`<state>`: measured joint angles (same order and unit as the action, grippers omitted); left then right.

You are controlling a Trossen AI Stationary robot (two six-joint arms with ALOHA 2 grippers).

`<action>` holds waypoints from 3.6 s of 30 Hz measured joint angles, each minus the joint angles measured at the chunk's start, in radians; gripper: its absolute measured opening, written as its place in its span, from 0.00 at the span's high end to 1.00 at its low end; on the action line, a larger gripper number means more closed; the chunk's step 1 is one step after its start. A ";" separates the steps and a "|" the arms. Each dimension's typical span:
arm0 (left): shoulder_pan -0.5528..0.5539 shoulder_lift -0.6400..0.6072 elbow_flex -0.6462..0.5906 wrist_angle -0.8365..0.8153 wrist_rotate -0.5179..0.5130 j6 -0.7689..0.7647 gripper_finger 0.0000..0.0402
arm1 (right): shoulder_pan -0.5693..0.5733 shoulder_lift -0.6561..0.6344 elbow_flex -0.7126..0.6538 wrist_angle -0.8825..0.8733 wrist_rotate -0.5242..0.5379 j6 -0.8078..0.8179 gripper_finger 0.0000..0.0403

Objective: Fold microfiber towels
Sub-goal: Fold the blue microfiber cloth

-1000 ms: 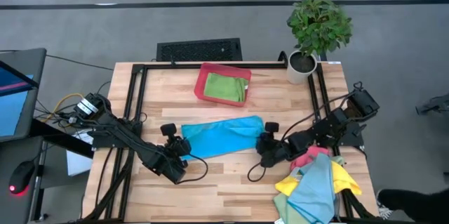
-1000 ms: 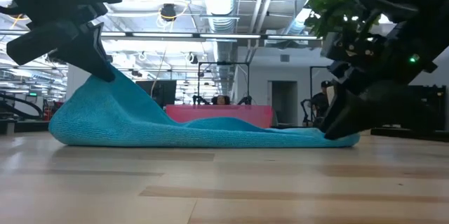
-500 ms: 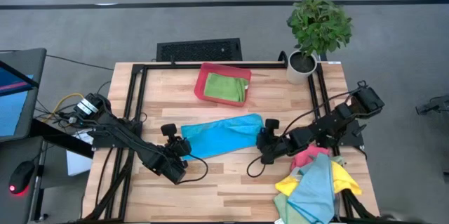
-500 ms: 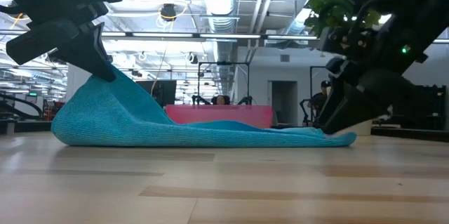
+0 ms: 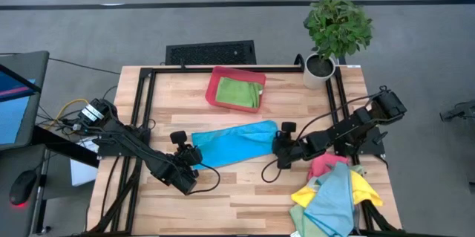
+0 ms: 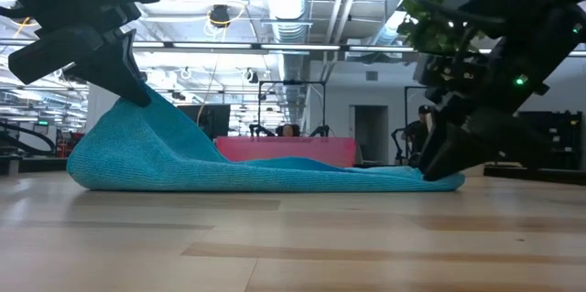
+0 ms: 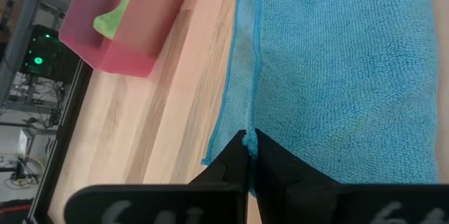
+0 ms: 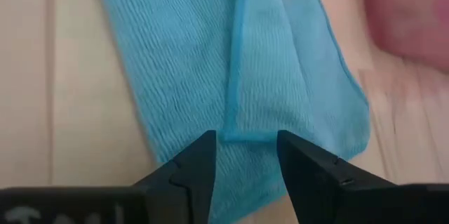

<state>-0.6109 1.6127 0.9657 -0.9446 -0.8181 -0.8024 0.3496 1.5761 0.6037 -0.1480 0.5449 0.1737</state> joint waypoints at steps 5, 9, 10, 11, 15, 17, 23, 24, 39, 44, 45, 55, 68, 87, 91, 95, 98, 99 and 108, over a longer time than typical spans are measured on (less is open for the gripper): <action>0.000 0.000 0.000 0.011 0.000 -0.002 1.00 | -0.006 0.000 0.000 0.038 -0.001 -0.065 0.56; 0.000 0.000 0.000 0.015 0.000 -0.002 1.00 | -0.020 0.000 0.000 0.038 -0.005 -0.069 0.56; 0.000 0.000 0.000 0.015 0.000 -0.002 1.00 | -0.023 0.000 0.000 0.038 -0.006 -0.069 0.56; 0.000 0.000 0.000 0.016 0.000 0.000 1.00 | -0.026 0.000 0.000 0.039 -0.010 -0.069 0.56; 0.000 0.000 0.000 0.016 0.000 0.004 1.00 | -0.033 0.000 0.000 0.046 -0.049 -0.069 0.56; 0.000 0.000 0.000 0.017 0.000 0.005 1.00 | -0.030 0.000 -0.001 0.049 -0.051 -0.069 0.56; 0.000 0.000 0.000 0.019 0.000 0.012 1.00 | -0.046 0.000 -0.026 0.060 -0.049 -0.062 0.56; 0.000 0.000 0.000 0.019 0.000 0.012 1.00 | -0.047 0.000 -0.032 0.068 -0.049 -0.062 0.56; 0.000 0.000 0.000 0.020 0.000 0.006 1.00 | -0.058 0.000 -0.043 0.075 -0.049 -0.050 0.80; 0.000 0.000 0.000 0.020 0.009 0.006 1.00 | -0.058 0.001 -0.043 0.075 -0.049 -0.049 0.90; 0.000 0.000 0.000 0.020 0.010 0.006 1.00 | -0.058 0.001 -0.043 0.075 -0.049 -0.044 0.92; 0.000 0.000 0.000 0.020 0.011 0.012 1.00 | -0.050 -0.005 -0.015 0.073 -0.045 -0.027 0.97; 0.000 0.000 0.000 0.020 0.041 0.012 1.00 | -0.131 -0.005 0.024 0.015 0.007 -0.043 0.97; 0.000 0.001 0.000 0.020 0.093 -0.056 1.00 | -0.240 -0.014 0.024 -0.001 -0.030 -0.009 0.84; 0.000 0.001 0.000 0.020 0.106 -0.067 1.00 | -0.256 -0.014 0.024 0.002 -0.047 -0.007 0.82; 0.000 0.001 0.000 0.020 0.106 -0.077 1.00 | -0.276 -0.014 0.024 0.001 -0.050 0.010 0.77; 0.000 0.002 -0.002 0.021 0.106 -0.082 1.00 | -0.289 -0.020 0.024 -0.001 -0.049 0.010 0.72; 0.000 0.002 -0.007 0.022 0.105 -0.086 1.00 | -0.293 -0.026 0.024 0.002 -0.049 0.010 0.71; 0.000 0.002 -0.069 0.049 0.125 -0.135 1.00 | -0.281 -0.155 0.023 0.039 -0.049 -0.003 0.66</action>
<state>-0.6109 1.6150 0.8962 -0.8959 -0.6935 -0.9378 0.0685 1.4210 0.6271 -0.1090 0.4957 0.1709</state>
